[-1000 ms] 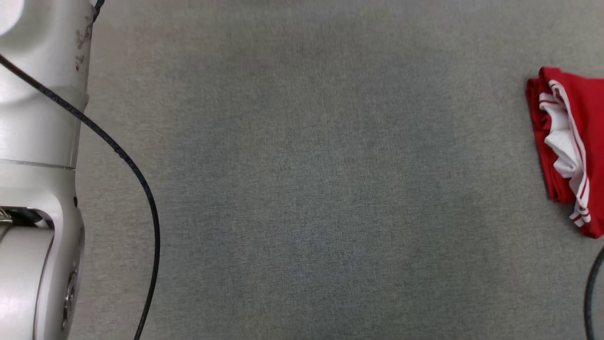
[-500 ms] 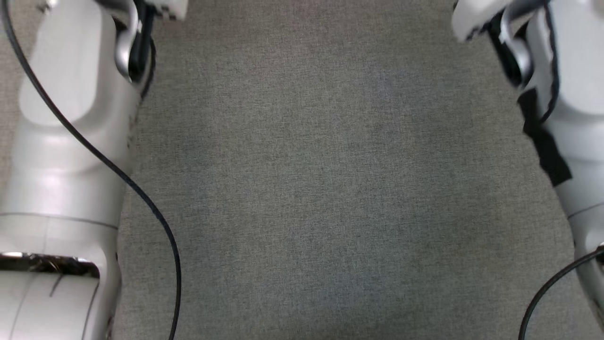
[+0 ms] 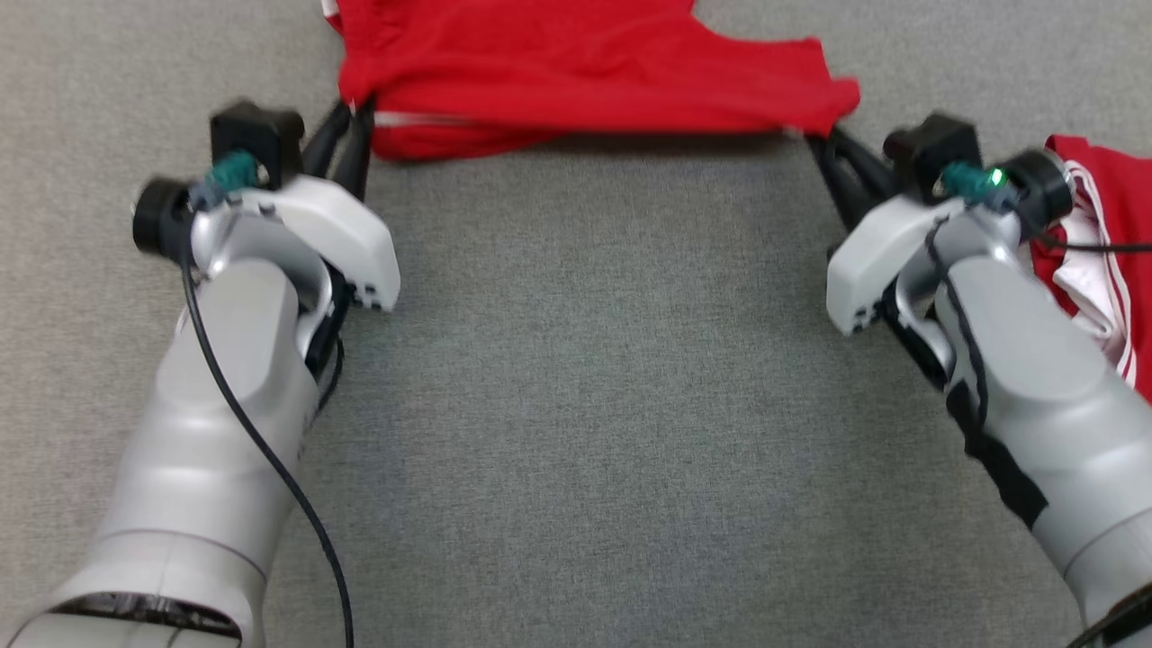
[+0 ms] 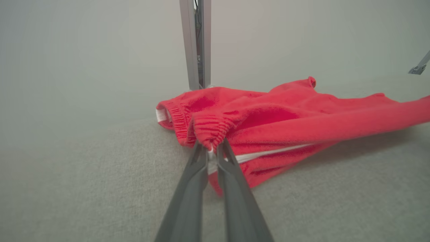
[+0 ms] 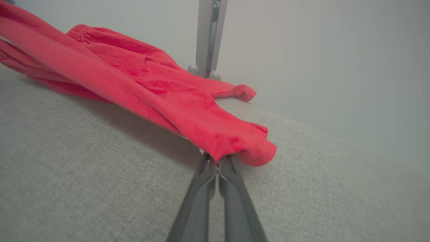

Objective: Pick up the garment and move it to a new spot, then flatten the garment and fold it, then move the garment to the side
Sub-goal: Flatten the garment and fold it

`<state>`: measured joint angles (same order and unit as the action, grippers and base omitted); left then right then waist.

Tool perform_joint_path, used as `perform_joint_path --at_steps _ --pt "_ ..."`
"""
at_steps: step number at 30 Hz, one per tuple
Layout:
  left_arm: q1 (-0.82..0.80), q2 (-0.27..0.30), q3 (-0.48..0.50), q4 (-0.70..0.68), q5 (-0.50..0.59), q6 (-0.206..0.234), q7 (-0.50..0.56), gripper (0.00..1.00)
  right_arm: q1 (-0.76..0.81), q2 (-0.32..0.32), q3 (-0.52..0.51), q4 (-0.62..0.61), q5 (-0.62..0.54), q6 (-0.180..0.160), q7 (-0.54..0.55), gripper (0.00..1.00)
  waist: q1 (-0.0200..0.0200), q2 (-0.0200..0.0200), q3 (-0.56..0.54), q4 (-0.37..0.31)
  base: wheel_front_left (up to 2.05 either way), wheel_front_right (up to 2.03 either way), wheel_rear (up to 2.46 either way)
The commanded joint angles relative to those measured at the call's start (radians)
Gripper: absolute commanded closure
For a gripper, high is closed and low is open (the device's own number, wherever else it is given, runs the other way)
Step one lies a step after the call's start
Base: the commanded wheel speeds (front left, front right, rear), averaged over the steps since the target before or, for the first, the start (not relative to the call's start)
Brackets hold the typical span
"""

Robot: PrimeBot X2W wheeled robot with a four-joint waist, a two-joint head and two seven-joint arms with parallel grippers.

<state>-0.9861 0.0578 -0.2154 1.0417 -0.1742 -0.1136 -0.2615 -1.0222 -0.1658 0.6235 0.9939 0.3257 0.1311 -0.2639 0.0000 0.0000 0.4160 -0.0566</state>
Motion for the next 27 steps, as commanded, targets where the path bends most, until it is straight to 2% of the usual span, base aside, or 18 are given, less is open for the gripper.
perform_joint_path --at_steps 1,8,17,22,23,27 --pt "0.025 0.010 -0.007 0.023 0.003 -0.004 -0.003 1.00 0.032 -0.015 0.024 0.011 0.025 0.000 -0.002 1.00 0.0000 0.0000 -0.043 0.011 0.00 0.00 0.00" --pt "0.131 0.006 -0.076 0.113 0.017 -0.016 -0.003 1.00 0.126 -0.043 0.143 0.040 0.174 0.000 -0.001 1.00 0.0000 0.0000 -0.134 0.020 0.00 0.00 0.00" --pt "0.230 0.001 -0.179 0.209 -0.013 -0.016 0.028 1.00 0.209 -0.078 0.338 0.047 0.304 -0.001 0.034 1.00 0.0000 0.0000 -0.244 0.027 0.00 0.00 0.00" --pt "0.288 -0.001 -0.250 0.208 -0.077 -0.016 0.068 1.00 0.250 -0.122 0.454 -0.009 0.412 -0.001 0.117 1.00 0.0000 0.0000 -0.299 0.032 0.00 0.00 0.00" --pt "0.316 -0.002 -0.288 0.186 -0.117 -0.016 0.093 1.00 0.263 -0.145 0.498 -0.046 0.465 -0.001 0.160 1.00 0.0000 0.0000 -0.321 0.034 0.00 0.00 0.00" --pt "0.374 0.000 -0.385 0.146 -0.183 -0.016 0.150 1.00 0.283 -0.202 0.583 -0.125 0.560 0.000 0.233 1.00 0.0000 0.0000 -0.362 0.041 0.00 0.00 0.00"
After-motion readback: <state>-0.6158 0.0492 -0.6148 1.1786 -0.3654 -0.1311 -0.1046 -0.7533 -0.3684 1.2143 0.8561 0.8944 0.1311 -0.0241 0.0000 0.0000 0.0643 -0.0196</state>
